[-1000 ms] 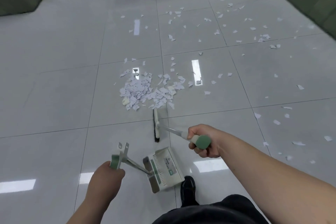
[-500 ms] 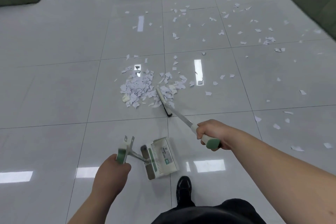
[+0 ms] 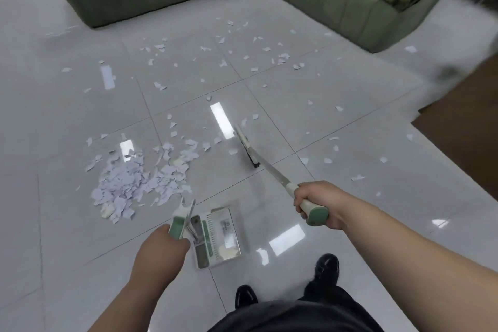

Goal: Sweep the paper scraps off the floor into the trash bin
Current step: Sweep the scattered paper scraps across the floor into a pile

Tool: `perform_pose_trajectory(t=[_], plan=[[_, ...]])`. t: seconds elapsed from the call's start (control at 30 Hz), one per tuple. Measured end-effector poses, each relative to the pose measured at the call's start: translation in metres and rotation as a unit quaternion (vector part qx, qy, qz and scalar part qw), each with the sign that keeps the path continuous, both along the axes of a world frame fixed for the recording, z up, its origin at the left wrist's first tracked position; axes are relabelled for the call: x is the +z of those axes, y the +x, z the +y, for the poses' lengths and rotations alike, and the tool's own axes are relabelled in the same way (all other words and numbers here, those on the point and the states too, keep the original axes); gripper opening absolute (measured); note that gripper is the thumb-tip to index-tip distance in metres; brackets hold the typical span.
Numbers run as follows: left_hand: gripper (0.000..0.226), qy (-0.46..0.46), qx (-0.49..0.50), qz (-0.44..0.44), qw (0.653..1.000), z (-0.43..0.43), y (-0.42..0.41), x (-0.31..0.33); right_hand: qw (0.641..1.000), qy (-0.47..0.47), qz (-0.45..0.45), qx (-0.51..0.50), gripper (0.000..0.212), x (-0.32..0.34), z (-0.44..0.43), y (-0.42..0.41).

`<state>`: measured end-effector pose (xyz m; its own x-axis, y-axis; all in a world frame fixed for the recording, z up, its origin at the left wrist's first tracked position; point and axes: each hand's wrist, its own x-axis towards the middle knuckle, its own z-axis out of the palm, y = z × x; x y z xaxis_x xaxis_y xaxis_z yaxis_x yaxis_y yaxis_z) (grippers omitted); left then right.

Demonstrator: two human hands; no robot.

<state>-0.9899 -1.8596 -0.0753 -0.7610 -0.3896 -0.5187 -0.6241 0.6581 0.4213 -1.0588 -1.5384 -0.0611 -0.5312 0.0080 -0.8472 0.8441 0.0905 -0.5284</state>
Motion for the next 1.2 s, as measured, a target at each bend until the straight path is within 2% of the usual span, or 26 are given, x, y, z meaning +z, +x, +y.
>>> perform_pose_trajectory(t=[0.2, 0.37, 0.63, 0.77, 0.93, 1.2], plan=[[0.011, -0.003, -0.107, -0.004, 0.994, 0.104, -0.067, -0.001, 0.99, 0.051, -0.019, -0.128, 0.01, 0.002, 0.128, 0.012], [0.004, -0.037, -0.182, 0.0, 0.983, 0.197, -0.103, 0.0, 0.97, 0.096, -0.042, -0.217, 0.012, -0.004, 0.24, 0.031], [0.005, -0.072, -0.234, -0.018, 0.969, 0.309, -0.134, 0.0, 0.956, 0.143, -0.089, -0.24, 0.015, -0.023, 0.365, 0.043], [0.004, -0.076, -0.225, -0.022, 0.971, 0.343, -0.139, 0.0, 0.963, 0.101, -0.114, -0.221, 0.015, -0.017, 0.372, 0.035], [0.005, -0.079, -0.195, -0.04, 0.977, 0.362, -0.132, -0.001, 0.981, -0.001, -0.111, -0.157, 0.011, -0.002, 0.332, 0.019], [0.003, -0.077, -0.111, -0.033, 0.99, 0.354, -0.114, 0.005, 0.968, -0.163, -0.102, -0.164, 0.014, -0.017, 0.304, -0.043]])
